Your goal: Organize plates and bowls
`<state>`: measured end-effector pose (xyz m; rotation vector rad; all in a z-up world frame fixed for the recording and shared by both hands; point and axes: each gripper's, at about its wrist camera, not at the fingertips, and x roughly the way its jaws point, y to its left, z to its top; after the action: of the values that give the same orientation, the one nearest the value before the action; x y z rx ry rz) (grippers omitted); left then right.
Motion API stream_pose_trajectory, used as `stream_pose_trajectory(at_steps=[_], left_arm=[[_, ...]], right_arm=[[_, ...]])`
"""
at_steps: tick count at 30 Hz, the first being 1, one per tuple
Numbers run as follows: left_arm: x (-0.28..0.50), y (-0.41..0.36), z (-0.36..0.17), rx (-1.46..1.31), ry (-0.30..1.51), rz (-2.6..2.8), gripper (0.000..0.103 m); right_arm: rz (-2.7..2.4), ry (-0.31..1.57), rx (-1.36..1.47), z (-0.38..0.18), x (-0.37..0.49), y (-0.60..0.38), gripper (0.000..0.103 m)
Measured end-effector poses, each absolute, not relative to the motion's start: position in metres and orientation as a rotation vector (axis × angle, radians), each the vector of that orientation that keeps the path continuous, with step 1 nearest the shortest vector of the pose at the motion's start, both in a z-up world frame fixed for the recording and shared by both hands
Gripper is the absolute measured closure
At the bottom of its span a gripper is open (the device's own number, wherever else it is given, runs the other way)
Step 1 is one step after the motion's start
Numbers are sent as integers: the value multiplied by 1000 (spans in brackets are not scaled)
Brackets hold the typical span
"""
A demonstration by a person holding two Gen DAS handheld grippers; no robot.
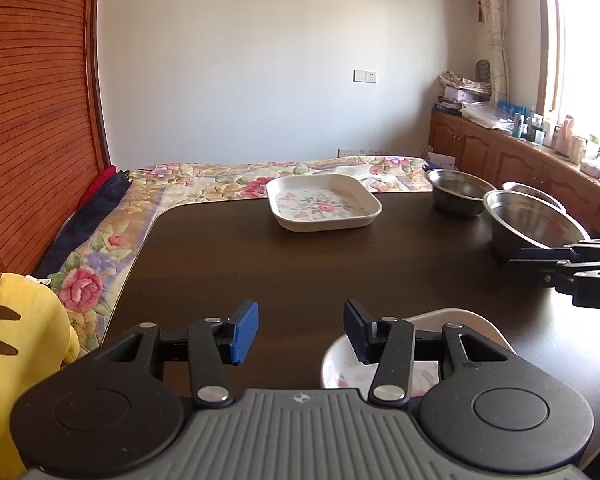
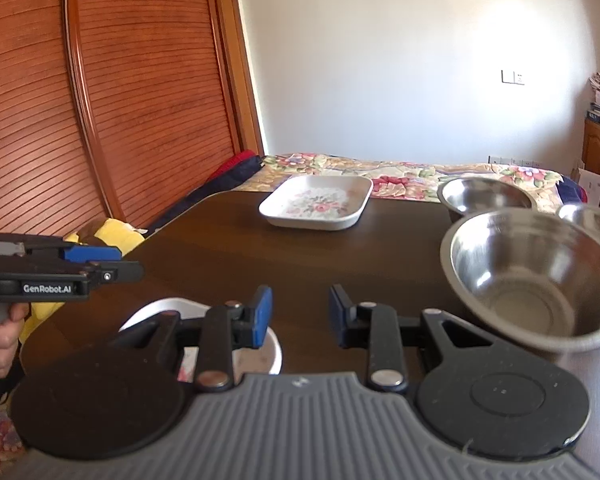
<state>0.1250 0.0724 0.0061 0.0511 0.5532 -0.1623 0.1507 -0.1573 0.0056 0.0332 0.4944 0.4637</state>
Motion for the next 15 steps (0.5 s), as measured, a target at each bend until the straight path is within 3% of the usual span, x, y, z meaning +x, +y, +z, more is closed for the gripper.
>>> stream_pose_trajectory(at_steps=[15], left_arm=[[199,80,1,49,573,-158,53]], right_arm=[[470,513,18,12,223,-144,70]])
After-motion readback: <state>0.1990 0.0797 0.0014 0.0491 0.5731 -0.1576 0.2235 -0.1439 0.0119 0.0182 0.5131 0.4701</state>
